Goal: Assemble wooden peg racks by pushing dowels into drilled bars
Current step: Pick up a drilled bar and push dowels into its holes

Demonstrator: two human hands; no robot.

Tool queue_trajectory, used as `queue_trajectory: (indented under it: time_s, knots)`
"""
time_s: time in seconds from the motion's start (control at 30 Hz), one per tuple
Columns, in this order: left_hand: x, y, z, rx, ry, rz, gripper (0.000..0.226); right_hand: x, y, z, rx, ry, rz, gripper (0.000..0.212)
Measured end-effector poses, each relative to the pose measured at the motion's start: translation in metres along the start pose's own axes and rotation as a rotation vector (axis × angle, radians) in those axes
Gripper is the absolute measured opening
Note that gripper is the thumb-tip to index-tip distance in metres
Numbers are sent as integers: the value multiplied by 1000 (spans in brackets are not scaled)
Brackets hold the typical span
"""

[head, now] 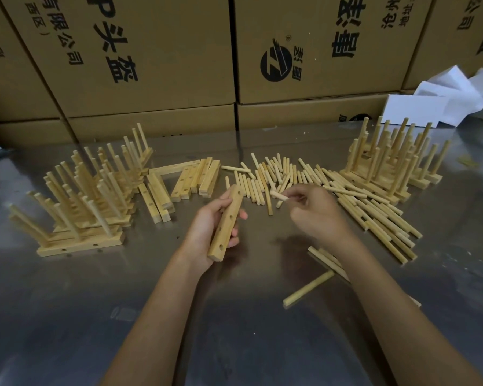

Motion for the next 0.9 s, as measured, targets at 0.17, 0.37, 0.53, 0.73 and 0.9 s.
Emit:
queue_trajectory:
  time_s: [0.17,0.37,0.53,0.73,0.9]
  knots:
    - [0,-11,-5,118,6,18,39,23,-17,-22,25,213,-7,18]
    - [-3,-10,-4,93,-35,178,34,29,-17,-26,-27,317,-125,23]
    - [-5,-12,-4,96,-74,206,32,34,-13,-29,-101,381,-169,23]
    - [-1,-13,-3,120,-75,259,36,30,-11,-28,-114,342,-191,25]
    - [6,-10,-2,136,-74,317,39,20,-18,-23,-73,225,-193,26]
Point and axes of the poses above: each hand's wrist, its own z-axis towards the middle knuckle, its own y-axis out of the back of the hand, x = y × z, the point moved 6 cm from there along z, towards the middle knuckle, and after that the axes turned 12 degrees about -y, right-handed, at the moved point
